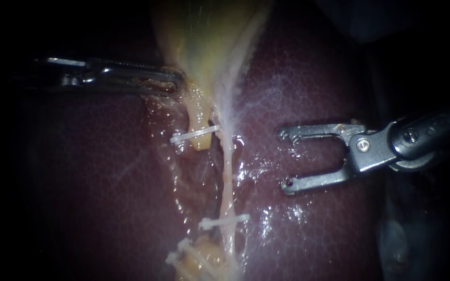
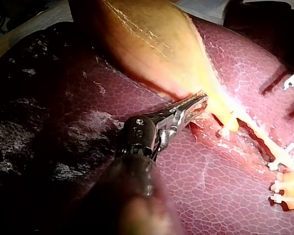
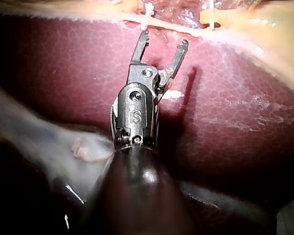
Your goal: Going back first clip right tube
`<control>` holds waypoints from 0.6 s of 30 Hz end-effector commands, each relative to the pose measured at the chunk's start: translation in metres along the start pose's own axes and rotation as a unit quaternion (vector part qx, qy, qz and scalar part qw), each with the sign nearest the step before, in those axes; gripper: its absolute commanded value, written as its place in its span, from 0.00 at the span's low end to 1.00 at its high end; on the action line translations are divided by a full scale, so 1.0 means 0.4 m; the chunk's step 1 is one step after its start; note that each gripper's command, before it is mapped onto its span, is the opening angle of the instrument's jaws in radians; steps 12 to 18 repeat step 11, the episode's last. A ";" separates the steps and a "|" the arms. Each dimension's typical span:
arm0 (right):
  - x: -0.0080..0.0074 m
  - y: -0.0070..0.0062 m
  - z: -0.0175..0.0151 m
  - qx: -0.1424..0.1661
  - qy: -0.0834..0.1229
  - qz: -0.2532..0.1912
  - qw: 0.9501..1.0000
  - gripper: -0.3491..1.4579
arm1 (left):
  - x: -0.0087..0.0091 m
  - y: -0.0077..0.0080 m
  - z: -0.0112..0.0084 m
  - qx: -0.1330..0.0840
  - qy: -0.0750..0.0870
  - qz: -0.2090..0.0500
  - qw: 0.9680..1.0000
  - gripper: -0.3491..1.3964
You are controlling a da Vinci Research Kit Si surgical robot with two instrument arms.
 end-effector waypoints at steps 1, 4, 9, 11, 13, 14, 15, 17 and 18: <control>0.0000 0.0000 0.0000 0.000 0.000 0.000 1.000 0.47 | 0.0000 0.0002 -0.0001 0.000 0.000 0.000 1.000 0.00; 0.0000 0.0000 0.0000 0.000 0.000 0.000 1.000 0.47 | 0.0000 0.0001 -0.0002 0.000 0.000 0.000 1.000 0.00; 0.0000 -0.0001 0.0000 0.000 0.000 0.000 1.000 0.47 | -0.0004 0.0002 -0.0006 0.000 0.000 -0.001 1.000 0.00; 0.0000 -0.0002 0.0000 0.000 0.000 0.000 1.000 0.47 | -0.0005 0.0003 -0.0011 0.001 0.000 -0.001 1.000 0.00; 0.0000 -0.0002 0.0000 0.000 0.000 0.000 1.000 0.47 | -0.0005 0.0003 -0.0011 0.001 0.000 -0.001 1.000 0.00; 0.0000 -0.0002 0.0000 0.000 0.000 0.000 1.000 0.47 | -0.0005 0.0003 -0.0011 0.001 0.000 -0.001 1.000 0.00; 0.0000 -0.0002 0.0000 0.000 0.000 0.000 1.000 0.47 | -0.0005 0.0003 -0.0011 0.001 0.000 -0.001 1.000 0.00; 0.0000 -0.0002 0.0000 0.000 0.000 0.000 1.000 0.47 | -0.0005 0.0003 -0.0011 0.001 0.000 -0.001 1.000 0.00; 0.0000 -0.0002 0.0000 0.000 0.000 0.000 1.000 0.47 | -0.0005 0.0003 -0.0011 0.001 0.000 -0.001 1.000 0.00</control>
